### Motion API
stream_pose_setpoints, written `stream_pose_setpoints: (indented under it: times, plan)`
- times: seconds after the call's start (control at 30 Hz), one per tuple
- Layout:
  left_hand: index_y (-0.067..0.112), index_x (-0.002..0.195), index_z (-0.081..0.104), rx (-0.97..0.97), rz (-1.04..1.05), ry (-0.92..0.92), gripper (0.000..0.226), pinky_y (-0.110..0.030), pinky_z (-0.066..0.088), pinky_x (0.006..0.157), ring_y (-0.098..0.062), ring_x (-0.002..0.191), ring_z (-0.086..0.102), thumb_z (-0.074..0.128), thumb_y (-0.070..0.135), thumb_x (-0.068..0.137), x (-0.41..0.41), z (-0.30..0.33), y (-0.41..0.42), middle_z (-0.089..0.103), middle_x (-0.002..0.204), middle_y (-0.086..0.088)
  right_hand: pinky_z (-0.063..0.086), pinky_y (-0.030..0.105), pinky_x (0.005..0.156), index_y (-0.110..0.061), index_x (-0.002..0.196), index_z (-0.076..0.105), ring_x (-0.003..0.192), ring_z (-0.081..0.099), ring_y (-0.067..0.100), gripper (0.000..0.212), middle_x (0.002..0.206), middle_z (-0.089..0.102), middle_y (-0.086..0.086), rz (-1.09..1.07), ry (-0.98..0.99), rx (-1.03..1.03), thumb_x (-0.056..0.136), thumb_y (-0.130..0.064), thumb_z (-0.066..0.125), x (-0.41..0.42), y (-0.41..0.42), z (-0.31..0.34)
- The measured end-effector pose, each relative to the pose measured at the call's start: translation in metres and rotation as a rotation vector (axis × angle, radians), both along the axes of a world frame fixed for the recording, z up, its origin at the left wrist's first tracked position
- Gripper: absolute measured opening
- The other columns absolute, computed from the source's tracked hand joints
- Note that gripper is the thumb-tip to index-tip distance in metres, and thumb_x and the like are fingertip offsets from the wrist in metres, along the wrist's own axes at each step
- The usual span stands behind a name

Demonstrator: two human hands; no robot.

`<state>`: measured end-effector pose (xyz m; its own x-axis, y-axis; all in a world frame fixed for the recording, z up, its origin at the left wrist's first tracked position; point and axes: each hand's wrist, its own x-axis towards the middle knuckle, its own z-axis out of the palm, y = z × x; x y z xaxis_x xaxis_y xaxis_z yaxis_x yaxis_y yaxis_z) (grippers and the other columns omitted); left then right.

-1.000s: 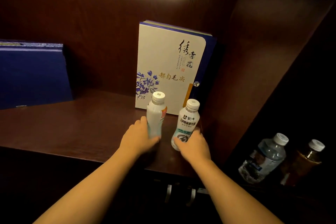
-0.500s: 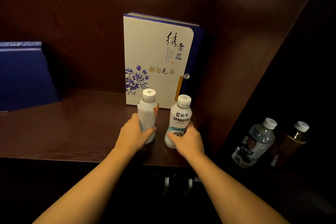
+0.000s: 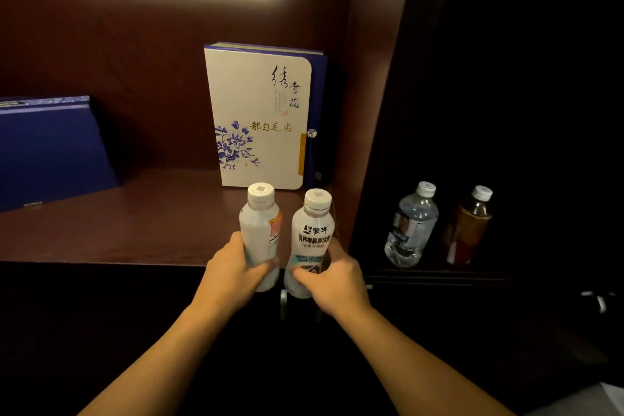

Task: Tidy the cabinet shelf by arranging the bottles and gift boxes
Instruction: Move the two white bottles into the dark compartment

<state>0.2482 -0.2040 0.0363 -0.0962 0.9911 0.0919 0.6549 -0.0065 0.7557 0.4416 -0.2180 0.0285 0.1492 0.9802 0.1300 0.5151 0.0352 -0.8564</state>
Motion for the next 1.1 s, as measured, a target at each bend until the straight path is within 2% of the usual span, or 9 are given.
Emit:
stream_pose_setpoints:
  times: [0.07, 0.2, 0.47, 0.6, 0.7, 0.77, 0.87, 0.97, 1.1]
  plan:
    - [0.030, 0.114, 0.048, 0.010, -0.007, -0.015, 0.056, -0.031, 0.051, 0.074, -0.014, 0.093, 0.061, 0.078, 0.056, 0.074, 0.018, 0.006, -0.026, 0.062, 0.104, 0.011, 0.052, 0.017, 0.076, -0.035, 0.114, 0.060, 0.095, 0.067, 0.003, 0.053, 0.099, 0.068, -0.018, 0.040, 0.031, 0.015, 0.068, -0.037, 0.086, 0.020, -0.024, 0.004]
    - [0.032, 0.113, 0.051, 0.032, -0.013, -0.036, 0.056, -0.031, 0.051, 0.073, -0.013, 0.091, 0.064, 0.079, 0.058, 0.073, 0.060, 0.014, -0.074, 0.065, 0.102, 0.012, 0.057, 0.028, 0.084, -0.034, 0.116, 0.059, 0.094, 0.067, 0.001, 0.055, 0.103, 0.070, -0.014, 0.064, 0.036, 0.041, 0.068, -0.038, 0.085, 0.067, -0.070, 0.010]
    - [0.027, 0.121, 0.051, 0.058, -0.107, -0.041, 0.059, -0.028, 0.047, 0.072, -0.015, 0.093, 0.062, 0.079, 0.054, 0.076, 0.166, 0.022, -0.147, 0.061, 0.103, 0.011, 0.058, 0.028, 0.084, -0.034, 0.122, 0.058, 0.097, 0.067, 0.002, 0.060, 0.108, 0.069, -0.016, -0.015, -0.025, 0.090, 0.069, -0.040, 0.084, 0.183, -0.158, 0.014]
    - [0.025, 0.122, 0.051, 0.070, -0.181, -0.056, 0.061, -0.028, 0.048, 0.073, -0.015, 0.095, 0.062, 0.079, 0.054, 0.075, 0.221, 0.025, -0.168, 0.064, 0.110, 0.008, 0.059, 0.031, 0.082, -0.032, 0.122, 0.059, 0.094, 0.067, 0.002, 0.062, 0.106, 0.070, -0.015, -0.093, -0.053, 0.091, 0.067, -0.044, 0.084, 0.245, -0.190, 0.016]
    - [0.022, 0.127, 0.052, 0.090, -0.229, -0.100, 0.064, -0.020, 0.044, 0.069, -0.012, 0.094, 0.059, 0.080, 0.049, 0.077, 0.256, 0.027, -0.176, 0.063, 0.111, 0.009, 0.060, 0.032, 0.081, -0.030, 0.121, 0.059, 0.093, 0.068, 0.002, 0.062, 0.105, 0.070, -0.014, -0.138, -0.068, 0.085, 0.066, -0.044, 0.084, 0.282, -0.205, 0.019]
    - [0.022, 0.130, 0.052, 0.092, -0.260, -0.117, 0.067, -0.022, 0.047, 0.074, -0.012, 0.098, 0.060, 0.081, 0.049, 0.076, 0.278, 0.028, -0.177, 0.064, 0.115, 0.008, 0.060, 0.029, 0.080, -0.028, 0.120, 0.060, 0.090, 0.068, 0.001, 0.059, 0.102, 0.071, -0.013, -0.164, -0.062, 0.077, 0.067, -0.041, 0.085, 0.303, -0.213, 0.021]
    - [0.024, 0.133, 0.051, 0.078, -0.299, -0.108, 0.075, -0.032, 0.053, 0.085, -0.017, 0.107, 0.064, 0.081, 0.055, 0.072, 0.305, 0.028, -0.171, 0.065, 0.122, 0.006, 0.056, 0.019, 0.073, -0.027, 0.118, 0.061, 0.087, 0.067, -0.001, 0.055, 0.098, 0.071, -0.014, -0.205, -0.062, 0.067, 0.069, -0.037, 0.086, 0.330, -0.219, 0.026]
    - [0.025, 0.132, 0.051, 0.073, -0.331, -0.089, 0.073, -0.028, 0.050, 0.081, -0.015, 0.103, 0.063, 0.080, 0.055, 0.072, 0.329, 0.032, -0.159, 0.064, 0.119, 0.007, 0.051, 0.012, 0.067, -0.026, 0.117, 0.061, 0.085, 0.067, -0.002, 0.053, 0.096, 0.071, -0.014, -0.245, -0.064, 0.064, 0.070, -0.035, 0.085, 0.352, -0.217, 0.027]
    - [0.024, 0.128, 0.052, 0.074, -0.371, -0.063, 0.071, -0.026, 0.050, 0.079, -0.012, 0.098, 0.062, 0.080, 0.056, 0.072, 0.361, 0.034, -0.133, 0.064, 0.116, 0.007, 0.051, 0.012, 0.063, -0.026, 0.116, 0.061, 0.082, 0.067, -0.003, 0.053, 0.094, 0.071, -0.014, -0.313, -0.087, 0.051, 0.069, -0.035, 0.084, 0.377, -0.203, 0.028]
